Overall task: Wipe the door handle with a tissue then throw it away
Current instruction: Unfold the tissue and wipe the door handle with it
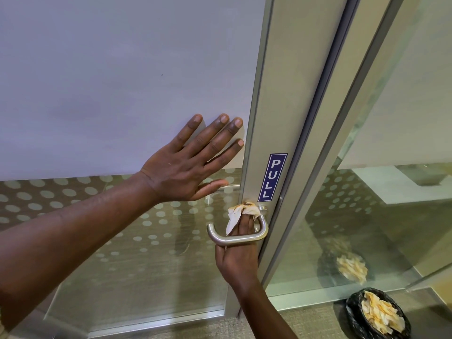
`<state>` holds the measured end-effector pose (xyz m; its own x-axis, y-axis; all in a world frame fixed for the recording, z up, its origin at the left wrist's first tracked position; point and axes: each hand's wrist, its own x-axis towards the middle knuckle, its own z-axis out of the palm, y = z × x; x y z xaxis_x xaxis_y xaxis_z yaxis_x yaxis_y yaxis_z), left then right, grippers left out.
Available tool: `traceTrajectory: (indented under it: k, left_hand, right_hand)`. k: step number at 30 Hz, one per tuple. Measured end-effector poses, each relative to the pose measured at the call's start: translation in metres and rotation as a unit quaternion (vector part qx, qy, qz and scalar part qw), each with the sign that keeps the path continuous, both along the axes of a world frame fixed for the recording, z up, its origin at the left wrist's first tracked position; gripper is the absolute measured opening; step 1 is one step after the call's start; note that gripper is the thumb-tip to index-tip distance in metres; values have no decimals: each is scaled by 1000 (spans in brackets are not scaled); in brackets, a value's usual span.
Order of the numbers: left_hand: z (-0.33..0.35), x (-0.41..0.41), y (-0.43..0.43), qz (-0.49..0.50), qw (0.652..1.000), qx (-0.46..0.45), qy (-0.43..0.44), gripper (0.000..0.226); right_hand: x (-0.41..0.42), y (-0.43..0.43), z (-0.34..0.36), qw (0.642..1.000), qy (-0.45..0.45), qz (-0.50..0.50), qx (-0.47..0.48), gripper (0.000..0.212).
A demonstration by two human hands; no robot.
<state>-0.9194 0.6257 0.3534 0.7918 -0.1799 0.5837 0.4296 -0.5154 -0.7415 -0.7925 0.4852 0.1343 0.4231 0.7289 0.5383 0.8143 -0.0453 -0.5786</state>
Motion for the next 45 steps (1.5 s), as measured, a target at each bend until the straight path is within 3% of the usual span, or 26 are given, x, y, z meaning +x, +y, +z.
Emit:
traceTrajectory:
  k: [4, 7, 12, 15, 17, 20, 23, 27, 35, 41, 45]
  left_hand:
    - [-1, 0, 0, -1, 1000, 0, -1, 83]
    - [-1, 1, 0, 1, 1000, 0, -1, 84]
    - [-2, 1, 1, 1, 1000, 3, -2, 85]
    - [-2, 1, 0, 0, 1000, 2, -5, 84]
    - [-2, 1, 0, 1, 1000, 2, -4, 85]
    - [-1, 1, 0, 0, 1000, 5, -4, 85]
    - [-1, 1, 0, -1, 1000, 6, -4, 85]
    - [-1, 1, 0, -2, 1000, 5, 0, 85]
    - [-2, 2, 2, -4, 1000, 9, -5, 85]
    - [-3, 2, 2, -4, 1000, 7, -3, 84]
    - [-1, 2, 2, -4, 1000, 6, -1, 85]
  right_hand:
    - [4, -19, -23, 992, -103, 5, -76, 63]
    - [8, -36, -31, 987, -99, -4, -128, 40]
    - [15, -54, -9, 990, -67, 1, -126, 48]
    - [26, -69, 10, 995, 2, -40, -96, 49]
    - [36, -79, 24, 993, 87, -75, -17, 39]
    - [46, -83, 52, 957, 249, -105, 100, 31]
    - [50, -73, 75, 939, 303, -86, 137, 20]
    - [46, -51, 94, 966, 240, -67, 74, 17]
    - [45, -47, 100, 986, 143, -89, -9, 11]
    - [43, -65, 101, 990, 110, -59, -69, 17]
    - [54, -52, 112, 984, 147, -54, -83, 22]
